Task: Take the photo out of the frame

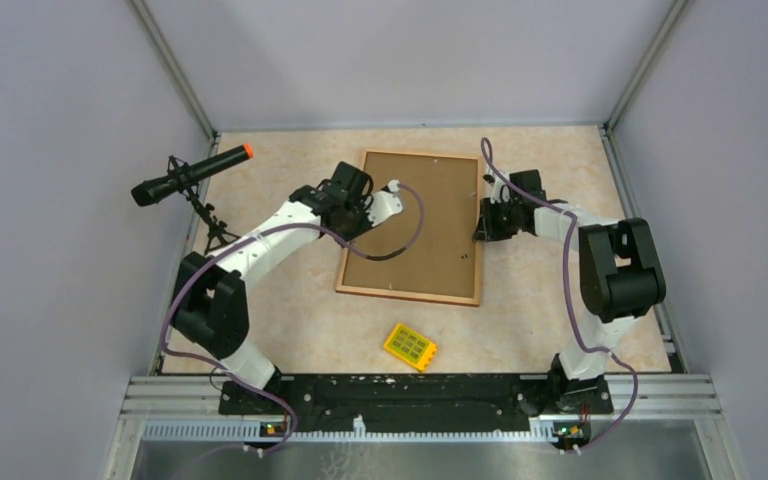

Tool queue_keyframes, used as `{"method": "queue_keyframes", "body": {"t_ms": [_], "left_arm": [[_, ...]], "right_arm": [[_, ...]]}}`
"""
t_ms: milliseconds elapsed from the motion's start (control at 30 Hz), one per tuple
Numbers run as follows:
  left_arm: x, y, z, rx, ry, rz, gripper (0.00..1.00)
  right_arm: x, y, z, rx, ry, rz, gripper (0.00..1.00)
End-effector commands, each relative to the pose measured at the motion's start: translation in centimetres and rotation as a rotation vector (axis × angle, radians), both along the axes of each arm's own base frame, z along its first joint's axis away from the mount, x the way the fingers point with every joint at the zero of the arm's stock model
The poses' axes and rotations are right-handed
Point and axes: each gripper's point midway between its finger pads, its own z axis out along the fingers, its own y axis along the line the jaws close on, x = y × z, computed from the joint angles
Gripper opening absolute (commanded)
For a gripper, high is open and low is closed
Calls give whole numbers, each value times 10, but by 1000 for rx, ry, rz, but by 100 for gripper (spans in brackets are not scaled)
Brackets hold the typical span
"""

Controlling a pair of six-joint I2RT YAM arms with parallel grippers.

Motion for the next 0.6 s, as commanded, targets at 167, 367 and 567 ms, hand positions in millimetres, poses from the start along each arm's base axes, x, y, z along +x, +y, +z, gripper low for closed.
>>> {"method": "queue_keyframes", "body": {"t_ms": [167, 367, 567], "left_arm": [[8, 44, -3, 204, -93, 3, 0], [8, 41, -12, 211, -61, -1, 0], [8, 32, -12, 185, -33, -12, 0]], "right_arm": [[-19, -21, -33, -118, 100, 12, 0], [-19, -21, -31, -117, 96, 13, 0], [-19, -20, -32, -112, 99, 16, 0]]}}
